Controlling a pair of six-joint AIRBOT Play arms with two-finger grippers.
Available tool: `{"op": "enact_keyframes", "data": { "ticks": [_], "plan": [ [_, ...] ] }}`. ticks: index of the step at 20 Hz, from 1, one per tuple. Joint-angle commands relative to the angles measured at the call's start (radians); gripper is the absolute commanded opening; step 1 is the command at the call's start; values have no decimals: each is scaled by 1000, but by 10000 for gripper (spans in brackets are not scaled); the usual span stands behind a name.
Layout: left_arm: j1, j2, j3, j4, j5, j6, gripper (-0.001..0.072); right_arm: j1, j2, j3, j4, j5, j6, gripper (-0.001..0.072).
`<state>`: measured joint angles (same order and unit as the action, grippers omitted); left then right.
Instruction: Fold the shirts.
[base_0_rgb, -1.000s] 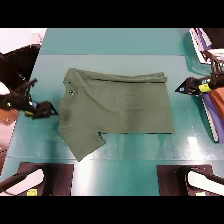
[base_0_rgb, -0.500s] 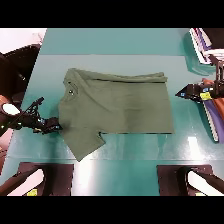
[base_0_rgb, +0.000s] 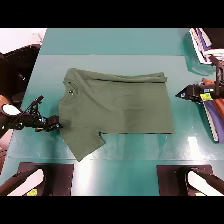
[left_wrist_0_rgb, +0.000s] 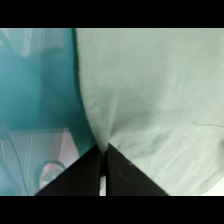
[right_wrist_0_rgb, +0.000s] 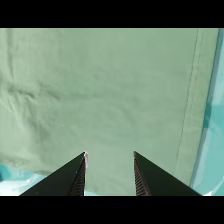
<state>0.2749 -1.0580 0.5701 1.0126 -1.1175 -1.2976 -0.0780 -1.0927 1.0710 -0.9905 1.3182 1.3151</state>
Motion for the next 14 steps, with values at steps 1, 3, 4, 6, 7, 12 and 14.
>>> {"op": "enact_keyframes", "data": {
  "ticks": [1, 3, 4, 6, 7, 12, 14],
  "plan": [
    [1, 3, 20, 6, -27, 5, 27, -54, 1, -6, -11, 63, 0, 347],
    [1, 29, 40, 13, -32, 4, 27, -142, 19, -60, -69, 89, 2, 347],
    [1, 44, 50, 13, -29, 4, 27, -189, 35, -109, -108, 88, 3, 347],
    [1, 66, 58, 11, -23, 4, 27, -301, 52, -244, -134, 88, 3, 495],
    [1, 66, 58, 11, -22, 4, 28, -353, 50, -309, -122, 87, 3, 559],
    [1, 66, 58, 4, -1, 3, 27, -371, -53, -531, -4, 8, -53, 467],
    [1, 66, 58, 2, 1, -5, 28, -309, -88, -545, 60, -66, -56, 465]
  ]
}}
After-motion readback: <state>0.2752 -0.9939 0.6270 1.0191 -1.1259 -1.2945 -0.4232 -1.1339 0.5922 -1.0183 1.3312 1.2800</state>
